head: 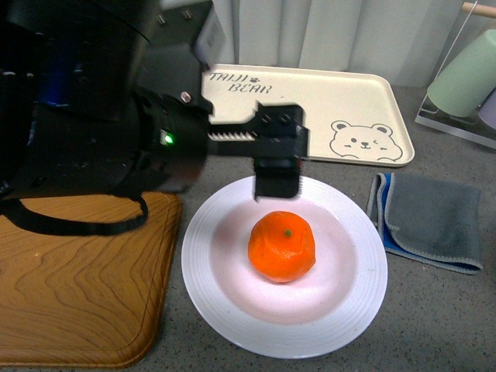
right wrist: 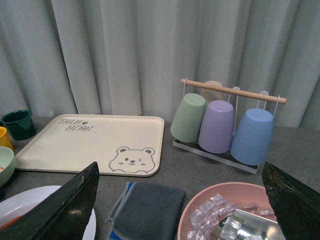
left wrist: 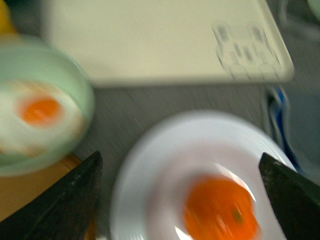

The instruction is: Place orange and plate with both arms

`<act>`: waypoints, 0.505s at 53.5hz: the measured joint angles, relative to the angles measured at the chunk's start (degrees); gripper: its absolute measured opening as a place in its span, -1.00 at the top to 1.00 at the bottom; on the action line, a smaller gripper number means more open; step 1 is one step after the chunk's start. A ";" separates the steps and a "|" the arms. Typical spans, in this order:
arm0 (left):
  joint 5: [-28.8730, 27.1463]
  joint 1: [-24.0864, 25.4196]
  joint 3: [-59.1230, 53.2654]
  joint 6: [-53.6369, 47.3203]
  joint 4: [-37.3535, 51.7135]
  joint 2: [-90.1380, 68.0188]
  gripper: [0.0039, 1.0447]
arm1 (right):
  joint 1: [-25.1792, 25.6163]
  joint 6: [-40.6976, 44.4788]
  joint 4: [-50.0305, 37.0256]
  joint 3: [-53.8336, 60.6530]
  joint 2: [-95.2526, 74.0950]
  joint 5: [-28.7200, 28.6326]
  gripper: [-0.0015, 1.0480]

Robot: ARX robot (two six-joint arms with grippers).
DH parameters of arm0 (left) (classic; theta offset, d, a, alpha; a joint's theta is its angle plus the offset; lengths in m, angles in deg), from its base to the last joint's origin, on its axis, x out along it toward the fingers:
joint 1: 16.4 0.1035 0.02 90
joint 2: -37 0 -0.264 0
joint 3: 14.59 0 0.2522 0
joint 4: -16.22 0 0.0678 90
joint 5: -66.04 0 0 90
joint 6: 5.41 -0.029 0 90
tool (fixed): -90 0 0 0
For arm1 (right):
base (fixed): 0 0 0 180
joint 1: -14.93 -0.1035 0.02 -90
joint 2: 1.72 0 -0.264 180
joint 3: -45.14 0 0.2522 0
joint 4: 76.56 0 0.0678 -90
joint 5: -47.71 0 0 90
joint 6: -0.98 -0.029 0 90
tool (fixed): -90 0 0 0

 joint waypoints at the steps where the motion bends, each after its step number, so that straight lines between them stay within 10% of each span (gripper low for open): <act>1: -2.21 0.09 -0.85 -0.48 3.06 -0.20 -0.70 | 0.00 0.00 0.00 0.00 0.00 0.00 -0.82; 5: -12.48 1.55 -8.70 -6.91 23.41 -0.59 -0.46 | 0.00 0.02 0.00 0.00 0.00 -0.20 -0.82; 11: -13.07 5.62 -17.77 -11.52 40.04 3.76 -0.10 | 0.00 0.02 0.02 0.00 -0.02 0.00 -0.82; 27: -4.76 14.49 -29.66 -13.75 34.14 22.69 0.89 | 0.00 0.00 0.02 0.00 0.00 -0.02 -0.82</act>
